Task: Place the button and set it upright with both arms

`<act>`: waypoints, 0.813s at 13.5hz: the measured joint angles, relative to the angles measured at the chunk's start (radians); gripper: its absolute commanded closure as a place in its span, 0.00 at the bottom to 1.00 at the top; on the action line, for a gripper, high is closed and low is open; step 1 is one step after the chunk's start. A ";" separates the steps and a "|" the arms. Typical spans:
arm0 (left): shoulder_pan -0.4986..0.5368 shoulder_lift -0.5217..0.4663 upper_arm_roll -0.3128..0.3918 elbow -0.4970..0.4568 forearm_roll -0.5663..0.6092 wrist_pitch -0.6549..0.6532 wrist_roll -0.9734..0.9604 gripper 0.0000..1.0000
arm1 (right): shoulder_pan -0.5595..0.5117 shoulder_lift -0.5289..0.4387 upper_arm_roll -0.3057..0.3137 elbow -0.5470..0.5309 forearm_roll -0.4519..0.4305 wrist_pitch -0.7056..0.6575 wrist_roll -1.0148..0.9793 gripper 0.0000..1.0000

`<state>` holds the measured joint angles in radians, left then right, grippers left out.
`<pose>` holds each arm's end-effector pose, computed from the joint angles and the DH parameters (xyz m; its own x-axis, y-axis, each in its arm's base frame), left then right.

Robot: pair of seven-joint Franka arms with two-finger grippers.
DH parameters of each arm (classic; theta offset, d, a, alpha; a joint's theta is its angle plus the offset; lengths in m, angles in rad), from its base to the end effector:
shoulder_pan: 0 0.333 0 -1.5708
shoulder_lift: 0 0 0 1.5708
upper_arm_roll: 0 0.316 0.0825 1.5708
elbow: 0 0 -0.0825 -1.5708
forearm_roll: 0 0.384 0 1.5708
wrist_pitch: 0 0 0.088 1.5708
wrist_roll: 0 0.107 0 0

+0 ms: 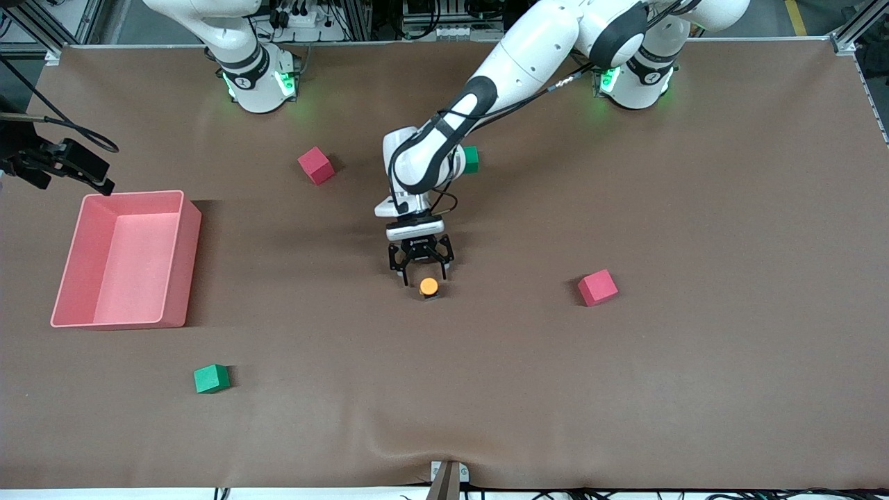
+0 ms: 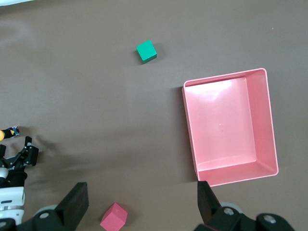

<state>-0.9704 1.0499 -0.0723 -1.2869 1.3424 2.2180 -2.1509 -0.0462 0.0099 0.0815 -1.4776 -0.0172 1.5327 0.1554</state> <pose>0.4115 -0.6169 0.1126 0.5807 0.1347 0.8029 0.1882 -0.9817 0.0285 0.5539 0.0174 0.6594 0.9916 -0.1205 0.0472 -0.1211 -0.9926 0.0091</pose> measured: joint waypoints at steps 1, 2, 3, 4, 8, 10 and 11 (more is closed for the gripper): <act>-0.010 -0.001 -0.006 0.009 -0.046 -0.007 -0.002 0.00 | 0.000 0.000 0.000 0.000 0.000 0.000 0.000 0.00; -0.022 -0.004 -0.013 0.018 -0.104 -0.020 -0.002 0.00 | 0.000 0.000 0.000 0.000 0.000 0.000 0.000 0.00; -0.035 -0.009 -0.017 0.024 -0.163 -0.050 0.007 0.00 | 0.000 0.000 0.000 0.000 0.000 0.000 0.000 0.00; -0.047 -0.016 -0.025 0.029 -0.224 -0.088 0.037 0.00 | 0.000 0.000 0.000 0.000 0.000 0.000 0.000 0.00; -0.069 -0.078 -0.054 0.047 -0.430 -0.175 0.210 0.00 | 0.000 0.000 0.000 0.000 0.000 0.000 0.000 0.00; -0.069 -0.138 -0.063 0.055 -0.541 -0.229 0.335 0.00 | 0.000 0.000 0.000 0.000 0.000 0.000 0.000 0.00; -0.067 -0.174 -0.062 0.059 -0.607 -0.256 0.407 0.00 | 0.000 0.000 0.000 0.000 0.000 0.000 0.000 0.00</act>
<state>-1.0369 0.8757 -0.1348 -1.2276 0.7350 1.9621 -1.7434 -0.0465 0.0103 0.0811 -1.4776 -0.0172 1.5327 0.1554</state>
